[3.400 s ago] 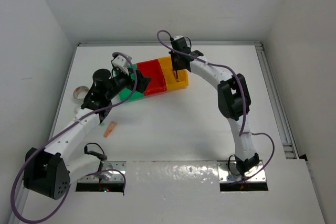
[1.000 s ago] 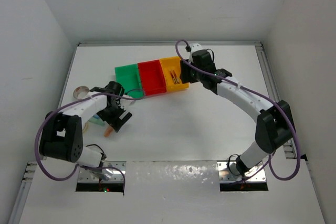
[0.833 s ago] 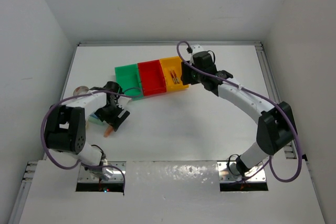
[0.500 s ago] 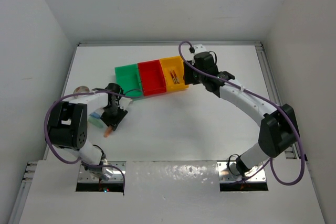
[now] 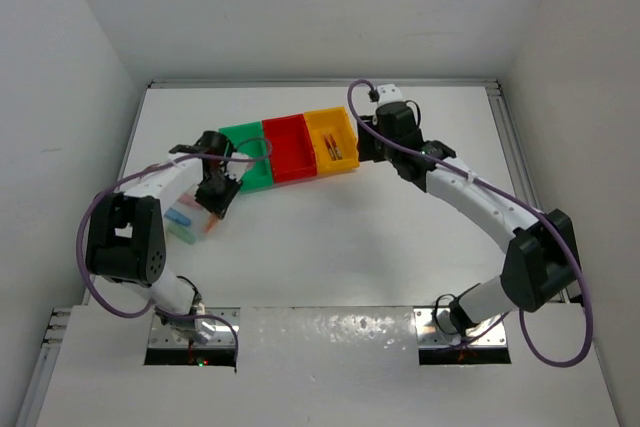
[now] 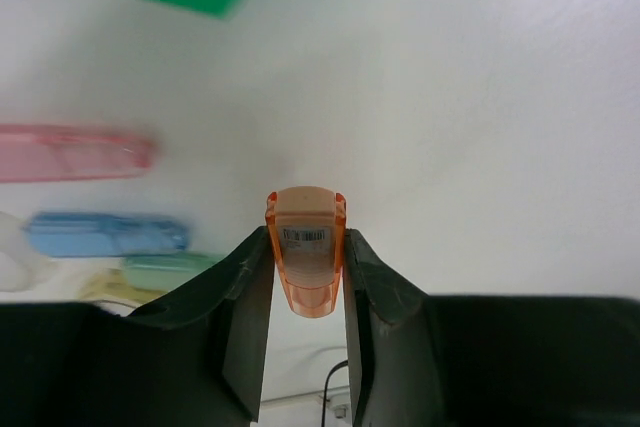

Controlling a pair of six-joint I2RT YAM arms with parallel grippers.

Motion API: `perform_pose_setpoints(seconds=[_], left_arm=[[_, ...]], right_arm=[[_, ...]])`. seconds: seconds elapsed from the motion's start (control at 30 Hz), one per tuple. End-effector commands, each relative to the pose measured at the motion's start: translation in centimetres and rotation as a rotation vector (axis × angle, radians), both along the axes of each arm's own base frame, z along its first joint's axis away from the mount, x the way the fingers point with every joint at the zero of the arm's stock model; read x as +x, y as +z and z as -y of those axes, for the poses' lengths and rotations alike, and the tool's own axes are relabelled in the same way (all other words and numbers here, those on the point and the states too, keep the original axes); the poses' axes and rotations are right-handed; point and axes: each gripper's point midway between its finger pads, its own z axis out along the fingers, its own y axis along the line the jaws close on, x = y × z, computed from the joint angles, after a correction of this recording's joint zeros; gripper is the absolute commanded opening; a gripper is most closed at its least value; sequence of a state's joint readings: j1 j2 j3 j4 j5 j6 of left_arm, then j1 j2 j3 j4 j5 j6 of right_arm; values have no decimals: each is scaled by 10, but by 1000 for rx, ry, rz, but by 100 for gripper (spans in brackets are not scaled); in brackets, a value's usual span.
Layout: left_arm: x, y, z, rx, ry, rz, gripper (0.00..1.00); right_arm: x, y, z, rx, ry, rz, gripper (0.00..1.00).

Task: Sort the stationery into containers
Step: Pick up the stationery from the center of the board, then place the stationery in the storage box.

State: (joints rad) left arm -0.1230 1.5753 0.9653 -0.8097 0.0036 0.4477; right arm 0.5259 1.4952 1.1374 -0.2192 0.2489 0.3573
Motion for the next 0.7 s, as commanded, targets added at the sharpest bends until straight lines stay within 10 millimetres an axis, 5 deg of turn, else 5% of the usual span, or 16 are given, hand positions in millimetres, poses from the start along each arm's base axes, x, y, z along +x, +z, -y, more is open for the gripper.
perform_pose_setpoints(seconds=[0.0,0.2,0.37,0.47,0.63,0.67], left_arm=[[27,46,13,-59,11,108,0],[50,111,59,-243,3,306,0],[122,187,119,-539,239,509,0],[158,215,148,-618,310,582,0],[202,195,162,-616,509,614,0],[210,176,165,-591,531,586,0]], right_arm=[[-2,17,8,4,-23,56,54],[-7,20,13,25,-40,60,54],[-8,22,15,44,-53,65,54],[-10,21,18,34,-60,57,54],[-17,15,33,2,-97,53,54],[-17,14,35,-3,-105,53,54]])
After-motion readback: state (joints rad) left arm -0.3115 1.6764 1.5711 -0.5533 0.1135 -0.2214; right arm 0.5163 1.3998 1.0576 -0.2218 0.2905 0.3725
